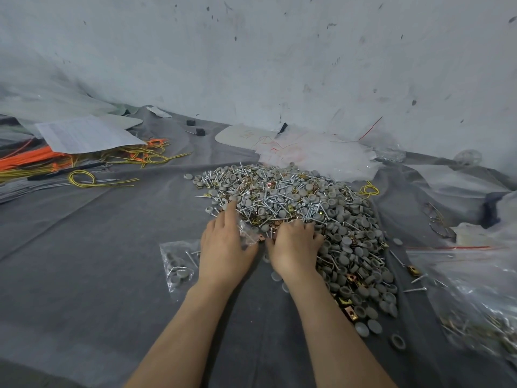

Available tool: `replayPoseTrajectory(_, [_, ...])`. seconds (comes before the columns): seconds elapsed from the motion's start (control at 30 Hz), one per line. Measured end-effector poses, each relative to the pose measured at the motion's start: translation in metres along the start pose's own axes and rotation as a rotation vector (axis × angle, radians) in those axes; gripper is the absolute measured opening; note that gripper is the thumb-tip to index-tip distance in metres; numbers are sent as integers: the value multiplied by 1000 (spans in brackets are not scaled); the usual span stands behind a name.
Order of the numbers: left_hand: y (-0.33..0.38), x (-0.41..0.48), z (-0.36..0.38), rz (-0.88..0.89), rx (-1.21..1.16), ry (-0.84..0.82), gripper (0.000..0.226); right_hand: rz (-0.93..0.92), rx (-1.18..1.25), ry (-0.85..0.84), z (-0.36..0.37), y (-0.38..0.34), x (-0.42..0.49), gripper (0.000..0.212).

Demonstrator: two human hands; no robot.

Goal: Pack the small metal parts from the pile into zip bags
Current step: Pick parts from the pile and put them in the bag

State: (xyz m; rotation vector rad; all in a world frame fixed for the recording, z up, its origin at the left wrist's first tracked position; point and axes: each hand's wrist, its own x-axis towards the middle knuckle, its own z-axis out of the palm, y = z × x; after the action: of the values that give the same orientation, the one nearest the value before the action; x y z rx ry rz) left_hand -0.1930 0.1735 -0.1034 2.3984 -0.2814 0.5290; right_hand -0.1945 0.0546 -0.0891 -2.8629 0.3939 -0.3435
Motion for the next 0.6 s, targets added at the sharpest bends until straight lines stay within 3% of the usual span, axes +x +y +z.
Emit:
replayPoseTrajectory(0.47, [-1, 0, 1, 3, 2, 0, 86, 21, 32, -25, 1, -3, 1, 22])
replayPoseTrajectory(0.6, [0, 0, 1, 3, -2, 5, 86, 19, 191, 175, -4, 2, 2, 19])
